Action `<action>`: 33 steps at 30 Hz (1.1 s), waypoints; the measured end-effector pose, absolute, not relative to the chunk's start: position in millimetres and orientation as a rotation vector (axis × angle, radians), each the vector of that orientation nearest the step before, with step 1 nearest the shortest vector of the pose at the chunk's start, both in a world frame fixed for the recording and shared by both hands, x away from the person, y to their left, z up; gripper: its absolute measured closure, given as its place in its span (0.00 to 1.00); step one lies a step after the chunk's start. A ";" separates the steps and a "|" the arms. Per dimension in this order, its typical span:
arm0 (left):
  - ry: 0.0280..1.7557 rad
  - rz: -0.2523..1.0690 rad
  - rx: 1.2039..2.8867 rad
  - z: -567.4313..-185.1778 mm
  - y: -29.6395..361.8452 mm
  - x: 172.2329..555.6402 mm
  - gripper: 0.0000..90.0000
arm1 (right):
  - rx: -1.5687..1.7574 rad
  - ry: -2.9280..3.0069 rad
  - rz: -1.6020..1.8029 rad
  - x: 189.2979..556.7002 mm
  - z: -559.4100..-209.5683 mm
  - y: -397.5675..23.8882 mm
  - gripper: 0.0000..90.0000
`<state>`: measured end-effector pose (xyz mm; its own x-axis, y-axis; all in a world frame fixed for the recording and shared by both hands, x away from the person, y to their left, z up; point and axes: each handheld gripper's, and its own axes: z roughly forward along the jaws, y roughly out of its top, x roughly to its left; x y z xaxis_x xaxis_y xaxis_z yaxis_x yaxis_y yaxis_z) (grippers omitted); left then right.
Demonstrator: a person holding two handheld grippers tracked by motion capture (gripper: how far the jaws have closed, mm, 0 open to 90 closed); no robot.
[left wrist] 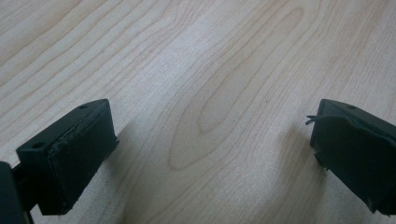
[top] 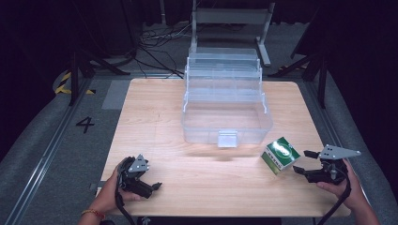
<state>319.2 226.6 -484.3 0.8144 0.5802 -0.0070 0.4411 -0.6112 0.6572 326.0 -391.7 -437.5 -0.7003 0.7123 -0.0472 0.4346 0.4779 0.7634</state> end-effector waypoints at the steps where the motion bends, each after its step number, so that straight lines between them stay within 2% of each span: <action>1: 0.750 0.270 2.325 -484.3 226.6 319.1 0.01 | 0.951 2.378 1.083 326.2 -436.5 -389.8 0.25; 13: 0.750 0.270 2.325 -484.3 226.5 319.2 0.01 | 0.862 2.484 1.059 336.7 -439.6 -368.7 0.19; 33: 0.764 0.272 2.322 -484.2 225.8 318.3 0.01 | 0.670 2.588 1.062 333.0 -434.0 -318.7 0.28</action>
